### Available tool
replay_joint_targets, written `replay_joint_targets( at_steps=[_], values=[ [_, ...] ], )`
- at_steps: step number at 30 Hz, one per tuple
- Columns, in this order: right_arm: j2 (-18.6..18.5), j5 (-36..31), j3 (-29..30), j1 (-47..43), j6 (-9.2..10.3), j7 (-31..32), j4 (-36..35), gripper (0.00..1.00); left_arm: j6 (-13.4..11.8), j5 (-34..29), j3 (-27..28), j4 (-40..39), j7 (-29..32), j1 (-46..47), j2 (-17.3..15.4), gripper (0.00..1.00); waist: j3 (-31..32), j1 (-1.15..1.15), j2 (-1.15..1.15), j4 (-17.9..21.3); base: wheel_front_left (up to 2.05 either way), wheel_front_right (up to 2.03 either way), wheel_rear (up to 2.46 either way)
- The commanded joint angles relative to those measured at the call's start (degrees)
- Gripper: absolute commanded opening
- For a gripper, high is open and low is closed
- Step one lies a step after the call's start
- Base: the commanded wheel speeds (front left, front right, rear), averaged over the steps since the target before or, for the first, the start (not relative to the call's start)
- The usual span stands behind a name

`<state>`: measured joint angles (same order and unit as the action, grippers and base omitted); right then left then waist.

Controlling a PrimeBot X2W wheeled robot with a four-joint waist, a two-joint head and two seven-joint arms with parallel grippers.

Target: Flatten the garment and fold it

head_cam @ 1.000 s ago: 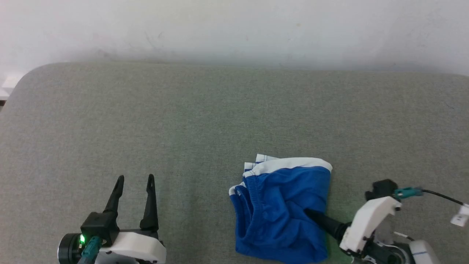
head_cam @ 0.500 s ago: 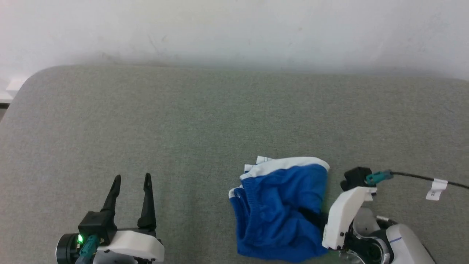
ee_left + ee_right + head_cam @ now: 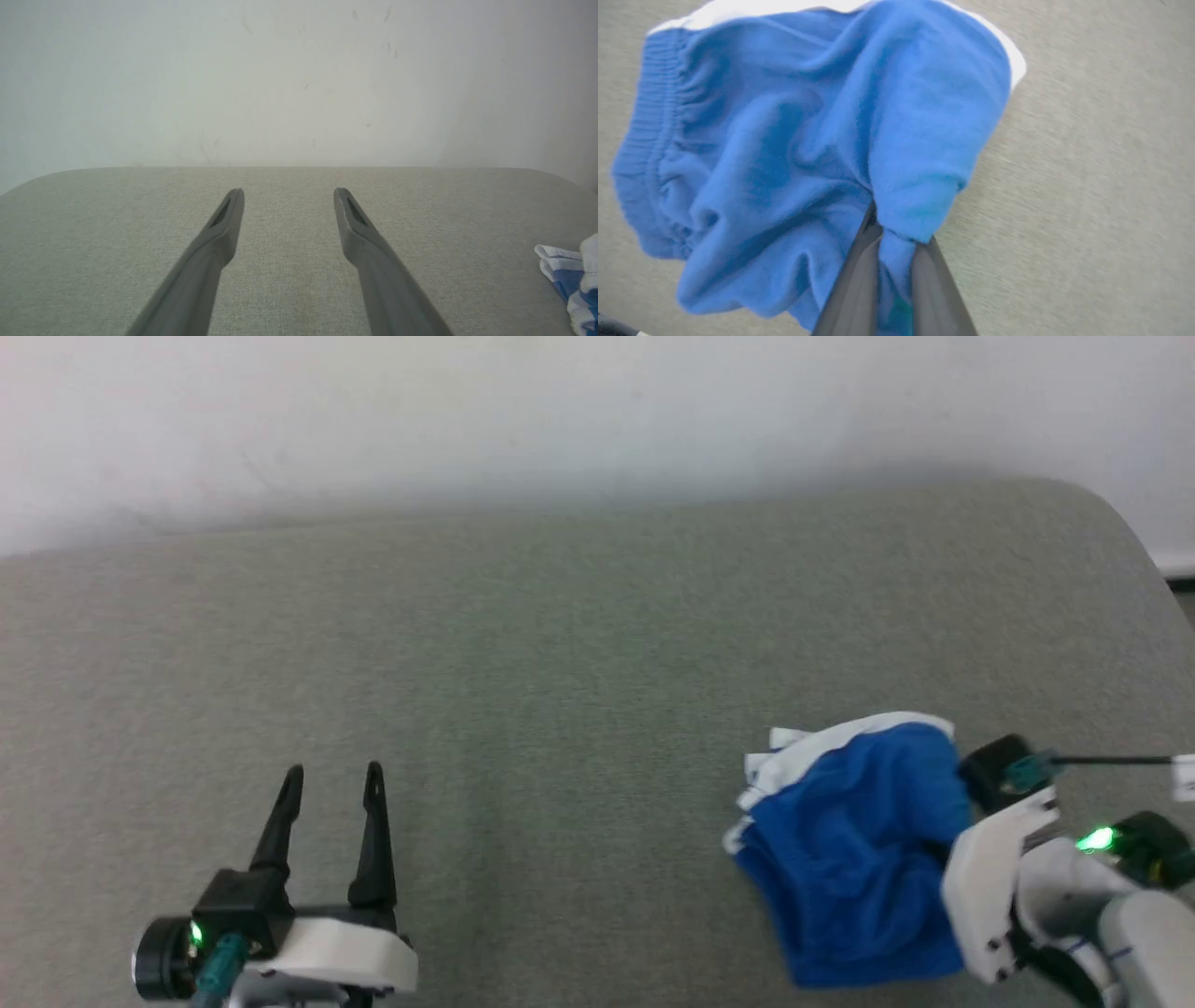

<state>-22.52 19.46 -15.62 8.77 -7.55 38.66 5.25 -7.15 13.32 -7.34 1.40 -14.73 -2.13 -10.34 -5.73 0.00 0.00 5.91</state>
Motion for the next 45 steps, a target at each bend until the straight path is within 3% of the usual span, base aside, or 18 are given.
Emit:
replay_joint_targets(
  at_steps=[1, 8, 18, 19, 20, 21, 28, 32, 38, 45],
  values=[
    [-0.9, 0.3, 0.7, 1.0, 0.06, -0.1, 0.3, 0.00, 0.4, -0.7, 0.1, -0.6, -0.3, 1.3, -0.4, 1.00, -5.8, 0.00, 0.00, 5.7, 0.00, 0.00, 0.00],
    [-5.2, 0.0, 3.5, 8.2, 0.06, -5.8, 9.0, 0.00, 1.4, -2.7, -0.7, -2.7, 0.4, 6.2, -2.8, 1.00, -14.0, 0.00, 0.00, 11.9, 0.00, 0.00, 0.00],
    [-8.4, -2.7, 11.4, 17.5, 0.06, -20.7, 28.9, 0.00, 2.5, -3.9, -2.2, -4.2, 1.9, 11.6, -4.3, 1.00, -19.9, 0.00, 0.00, 11.3, 0.00, 0.00, 0.00],
    [-8.3, -3.5, 12.7, 18.3, 0.06, -22.9, 30.7, 0.35, 2.4, -3.9, -2.2, -4.1, 1.8, 11.8, -4.3, 1.00, -20.0, 0.00, 0.00, 11.0, 0.00, 0.00, 0.00],
    [-8.0, -4.5, 13.9, 19.0, 0.06, -25.1, 32.2, 0.97, 2.3, -3.9, -2.2, -4.0, 1.8, 11.9, -4.2, 1.00, -20.0, 0.00, 0.00, 10.7, 0.00, 0.00, 0.00],
    [-7.9, -5.7, 15.1, 19.6, 0.06, -27.7, 33.5, 1.00, 2.2, -3.8, -2.3, -3.9, 1.7, 11.9, -4.1, 1.00, -19.9, 0.00, 0.00, 10.3, 0.00, 0.00, 0.00],
    [-6.4, -14.7, 23.9, 19.3, 0.06, -41.1, 41.2, 1.00, 2.2, -2.6, -2.8, -1.6, 0.7, 10.7, -2.6, 1.00, -15.8, 0.00, 0.00, 7.7, 0.00, 0.00, 0.00],
    [-5.1, -18.9, 29.4, 17.1, 0.06, -46.8, 41.2, 1.00, 2.3, -1.7, -2.9, -0.3, 0.2, 9.3, -1.4, 1.00, -11.6, 0.00, 0.00, 5.8, 0.00, 0.00, 0.00],
    [1.0, -20.4, 32.0, 12.4, 0.06, -49.5, 34.5, 1.00, 1.8, -0.3, -1.7, 1.1, -0.1, 6.2, -0.6, 1.00, -5.4, 0.00, 0.00, 2.7, 0.00, 0.00, 0.00],
    [10.4, -18.3, 27.2, 5.3, 0.06, -48.4, 21.8, 1.00, 1.8, 0.2, -0.9, 1.7, -0.2, 3.8, -0.7, 1.00, -1.5, 0.00, 0.00, -1.5, 0.00, 0.00, 0.00]
  ],
)
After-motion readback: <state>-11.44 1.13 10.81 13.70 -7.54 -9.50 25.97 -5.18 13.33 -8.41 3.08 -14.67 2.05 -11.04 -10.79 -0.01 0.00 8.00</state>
